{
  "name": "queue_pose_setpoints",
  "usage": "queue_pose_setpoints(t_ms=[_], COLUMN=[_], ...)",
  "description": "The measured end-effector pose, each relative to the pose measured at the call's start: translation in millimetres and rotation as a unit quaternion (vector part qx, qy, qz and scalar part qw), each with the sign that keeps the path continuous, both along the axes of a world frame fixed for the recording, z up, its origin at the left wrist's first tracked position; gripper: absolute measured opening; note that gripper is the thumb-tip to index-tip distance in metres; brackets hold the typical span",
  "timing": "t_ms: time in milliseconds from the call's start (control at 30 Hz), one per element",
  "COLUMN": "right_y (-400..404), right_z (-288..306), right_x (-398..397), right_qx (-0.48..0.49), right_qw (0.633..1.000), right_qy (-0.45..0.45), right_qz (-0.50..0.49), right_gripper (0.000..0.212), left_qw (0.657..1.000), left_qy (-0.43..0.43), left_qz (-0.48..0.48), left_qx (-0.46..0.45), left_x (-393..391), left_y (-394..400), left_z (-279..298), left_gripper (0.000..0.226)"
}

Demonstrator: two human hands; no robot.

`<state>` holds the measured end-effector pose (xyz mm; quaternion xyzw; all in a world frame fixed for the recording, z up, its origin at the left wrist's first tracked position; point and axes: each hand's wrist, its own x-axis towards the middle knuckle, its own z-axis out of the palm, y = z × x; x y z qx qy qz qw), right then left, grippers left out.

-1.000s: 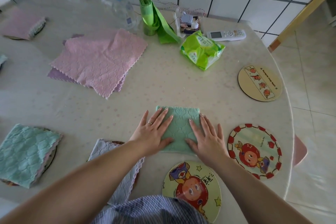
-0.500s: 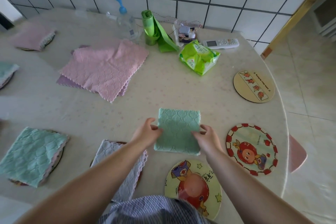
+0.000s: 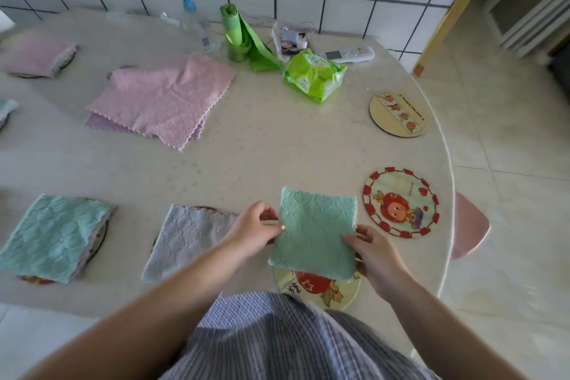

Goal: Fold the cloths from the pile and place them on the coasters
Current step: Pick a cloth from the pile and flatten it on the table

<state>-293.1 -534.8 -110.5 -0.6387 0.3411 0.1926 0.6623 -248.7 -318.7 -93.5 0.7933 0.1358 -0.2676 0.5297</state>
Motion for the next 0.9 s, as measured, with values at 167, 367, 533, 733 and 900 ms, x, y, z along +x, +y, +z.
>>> queue_pose_setpoints(t_ms=[167, 367, 533, 733, 900], right_y=[-1, 3, 3, 1, 8], right_z=[-7, -16, -22, -20, -11], right_x=[-37, -52, -52, -52, -59], right_qx=[0.001, -0.026, -0.066, -0.173, -0.457], right_qw=[1.000, 1.000, 0.998, 0.984, 0.838], right_qy=[-0.007, 0.004, 0.009, -0.007, -0.175], right_qz=[-0.007, 0.005, 0.009, 0.049, 0.243], right_gripper=[0.017, 0.020, 0.022, 0.035, 0.046], left_qw=[0.999, 0.997, 0.995, 0.979, 0.864], left_qy=[0.017, 0.024, -0.001, -0.094, -0.278], left_qz=[-0.046, -0.069, -0.100, -0.169, -0.351], left_qx=[-0.009, -0.009, 0.000, 0.058, 0.232], left_x=[-36, -51, -48, -49, -59], left_y=[2, 5, 8, 7, 8], left_z=[-14, -26, -31, -33, -42], left_gripper=[0.009, 0.016, 0.025, 0.037, 0.054])
